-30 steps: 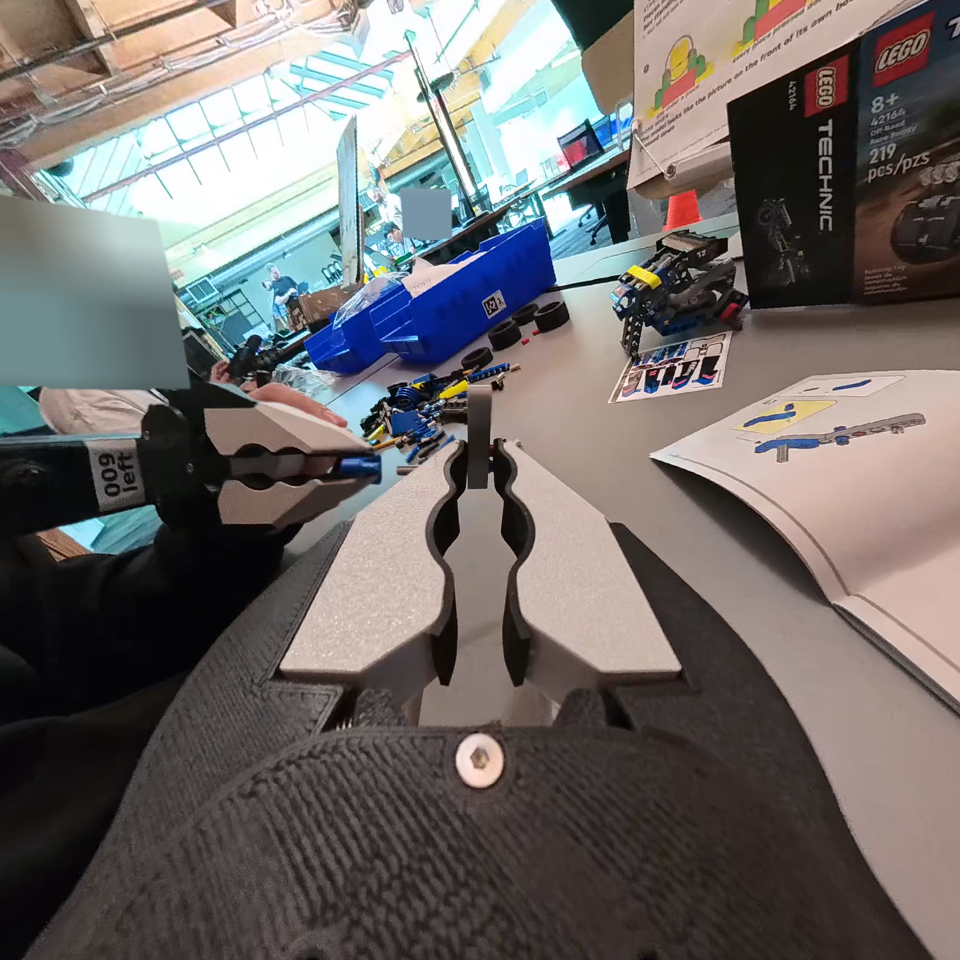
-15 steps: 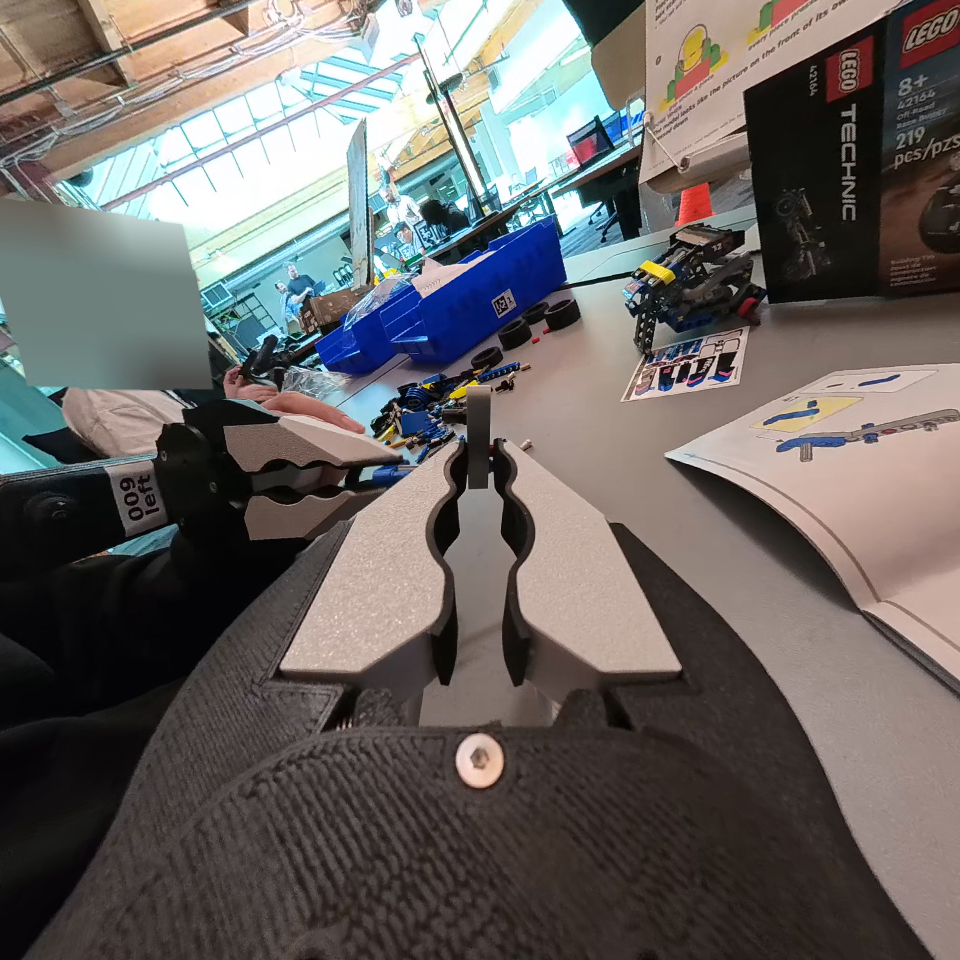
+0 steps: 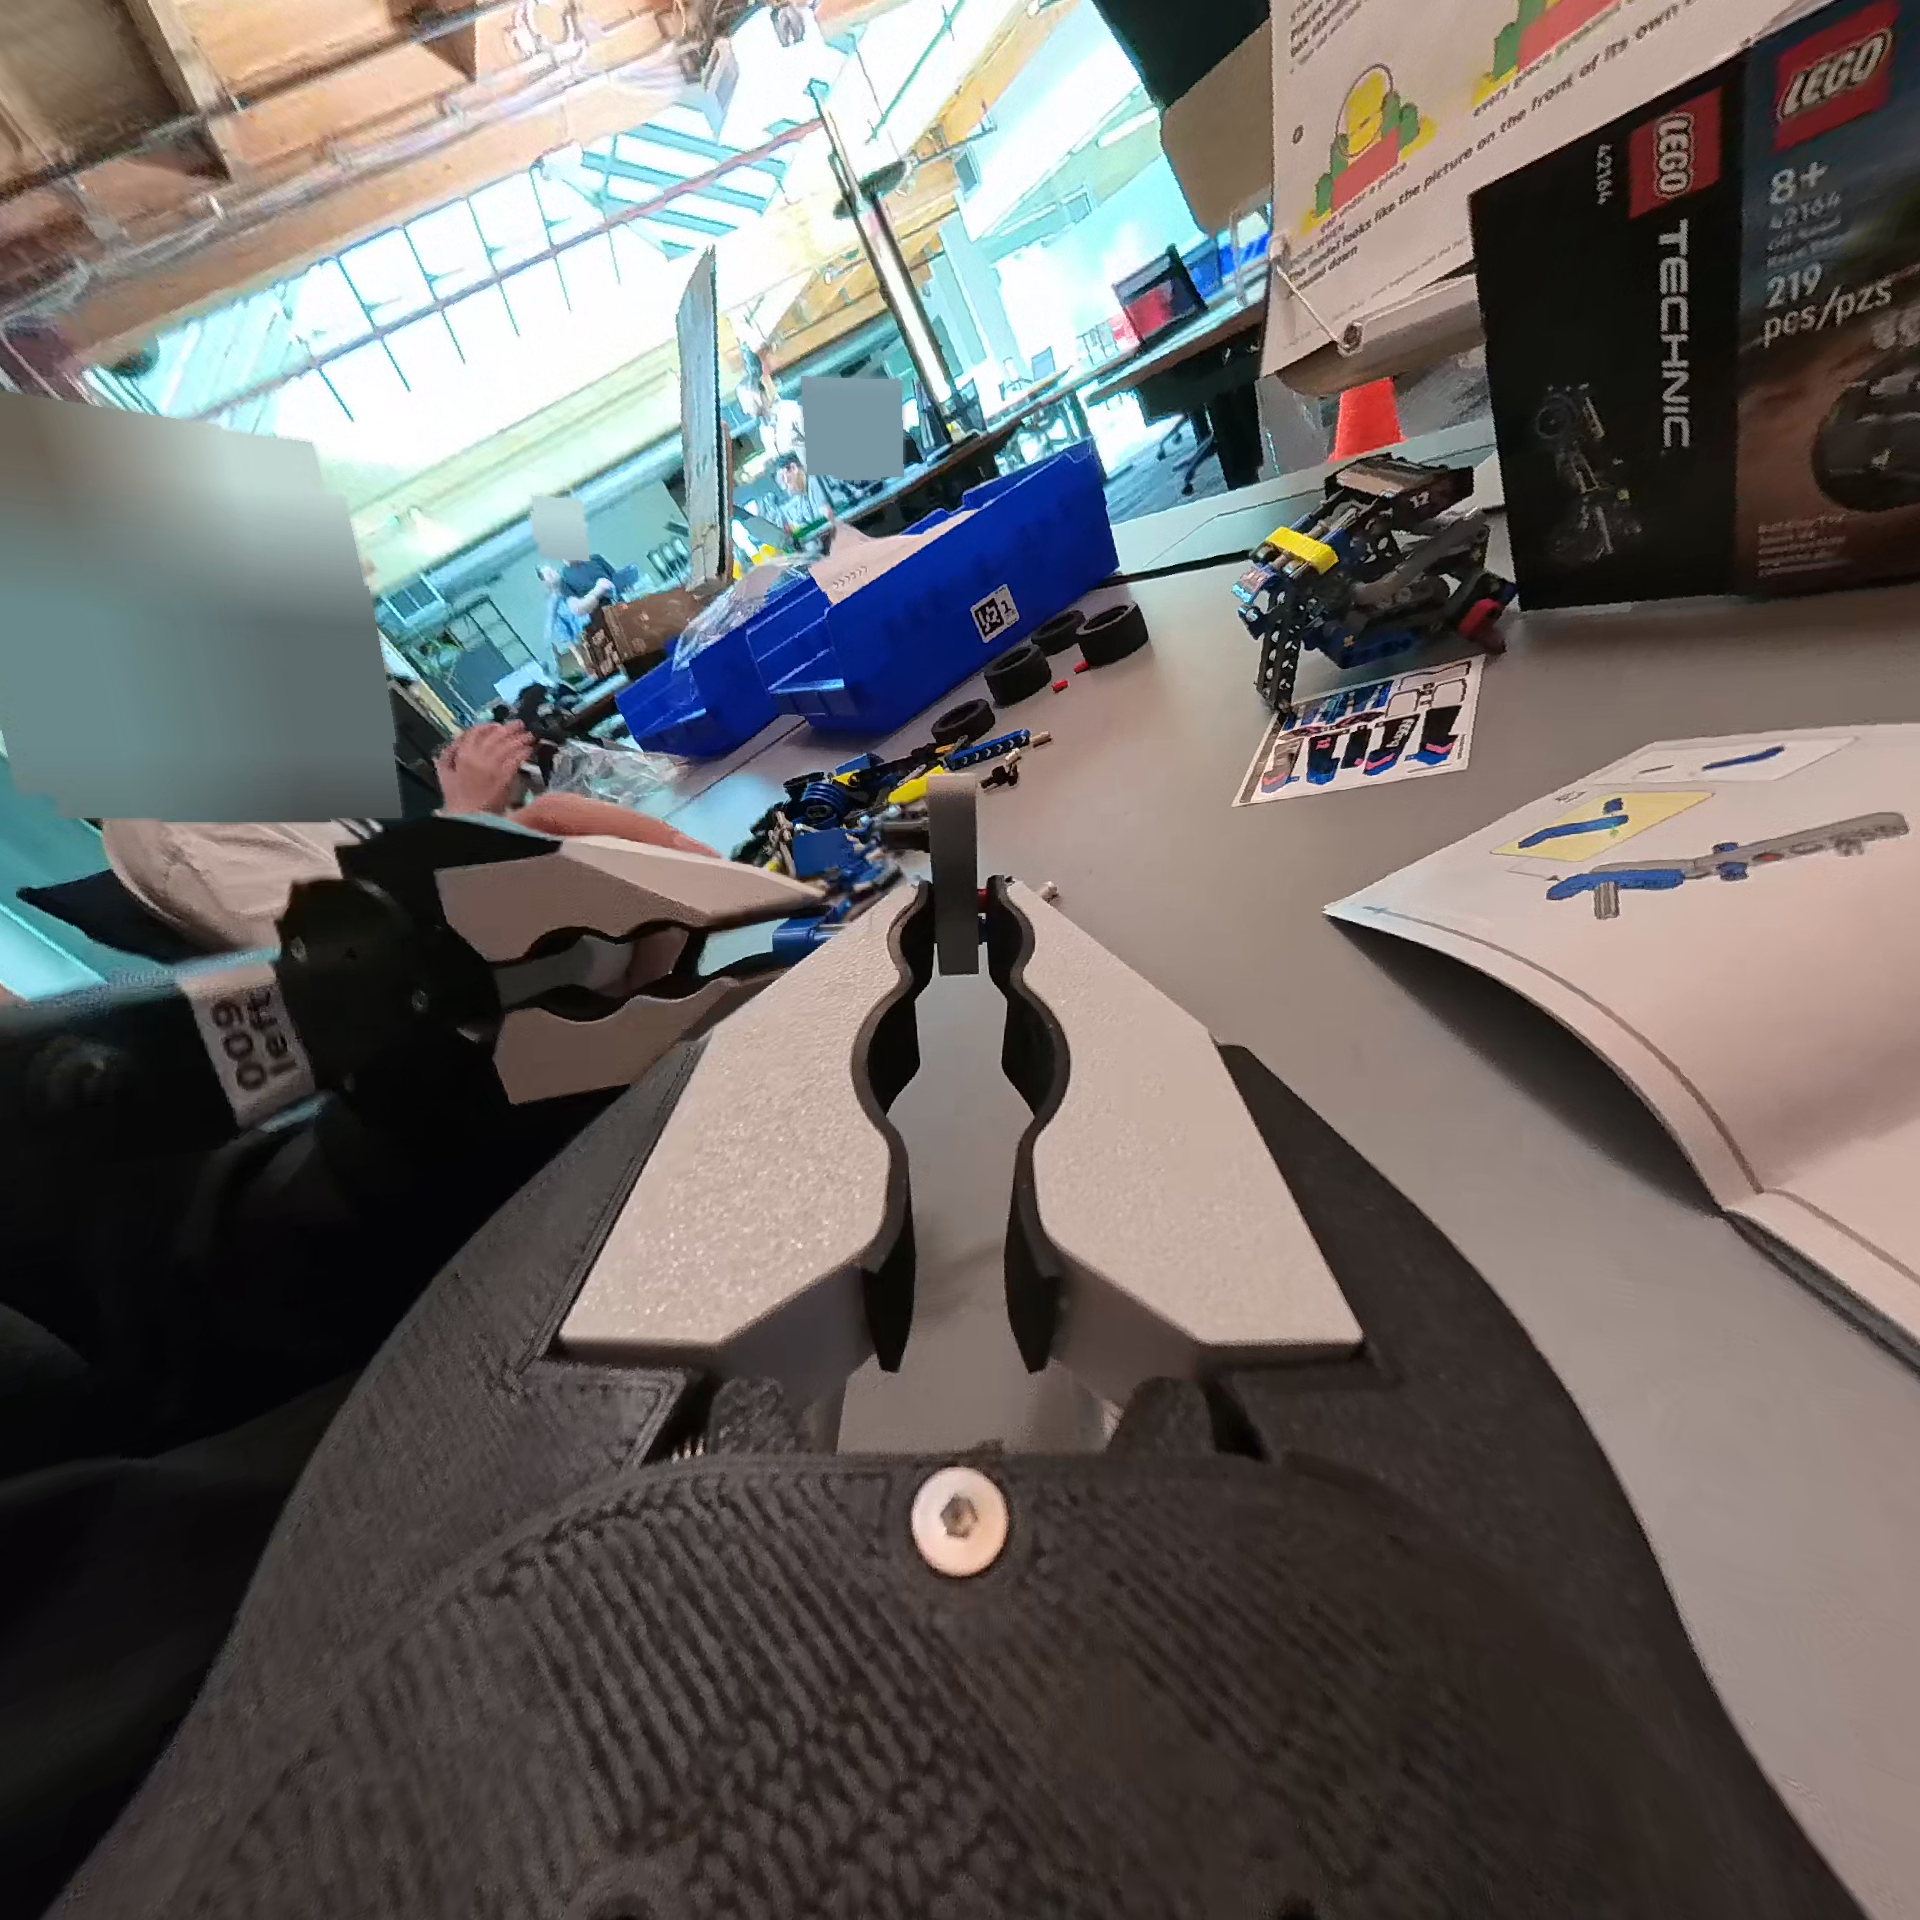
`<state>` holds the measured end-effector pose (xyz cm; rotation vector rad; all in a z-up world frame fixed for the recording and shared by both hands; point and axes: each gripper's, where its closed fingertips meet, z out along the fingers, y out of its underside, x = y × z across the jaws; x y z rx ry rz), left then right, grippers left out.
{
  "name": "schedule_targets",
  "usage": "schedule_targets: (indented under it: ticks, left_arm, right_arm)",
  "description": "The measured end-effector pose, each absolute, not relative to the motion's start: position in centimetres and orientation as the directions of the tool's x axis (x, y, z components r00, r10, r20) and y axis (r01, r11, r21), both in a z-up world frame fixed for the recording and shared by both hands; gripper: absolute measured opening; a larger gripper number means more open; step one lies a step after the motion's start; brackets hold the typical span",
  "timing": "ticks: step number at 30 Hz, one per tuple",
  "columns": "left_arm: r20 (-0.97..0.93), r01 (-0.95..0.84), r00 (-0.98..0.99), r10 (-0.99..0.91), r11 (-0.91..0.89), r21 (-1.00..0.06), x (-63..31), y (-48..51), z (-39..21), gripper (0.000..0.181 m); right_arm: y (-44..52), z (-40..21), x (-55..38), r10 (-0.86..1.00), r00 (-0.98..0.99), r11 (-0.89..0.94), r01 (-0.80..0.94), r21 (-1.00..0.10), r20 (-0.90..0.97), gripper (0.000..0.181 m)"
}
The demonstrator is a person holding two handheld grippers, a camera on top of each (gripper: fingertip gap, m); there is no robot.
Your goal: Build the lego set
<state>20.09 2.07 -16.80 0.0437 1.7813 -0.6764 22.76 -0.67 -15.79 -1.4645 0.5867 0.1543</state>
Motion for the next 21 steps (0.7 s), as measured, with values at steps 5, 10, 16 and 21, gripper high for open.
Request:
schedule_targets:
  ticks: [5,10,16,21]
  left_arm:
    - [-0.879,0.333,-0.319,-0.353,0.827,-0.453,20.2,1.9,-16.5,0.005]
    - [-0.876,0.356,-0.341,-0.341,0.815,-0.456,20.0,1.9,-16.4,0.005]
    - [-0.879,0.351,-0.353,-0.32,0.825,-0.442,20.2,1.9,-16.9,0.005]
    - [-0.878,0.357,-0.353,-0.322,0.821,-0.445,20.3,1.9,-16.9,0.005]
  right_arm:
    - [-0.9,-15.5,22.8,-0.24,0.838,0.162,-0.463,-0.871,-0.49,0.008]
    - [-0.8,-15.6,22.4,-0.211,0.838,0.155,-0.481,-0.863,-0.504,0.008]
    - [-0.3,-15.4,21.6,-0.167,0.855,0.134,-0.473,-0.871,-0.49,0.008]
    - [-0.3,-15.4,21.5,-0.163,0.859,0.134,-0.468,-0.873,-0.486,0.008]
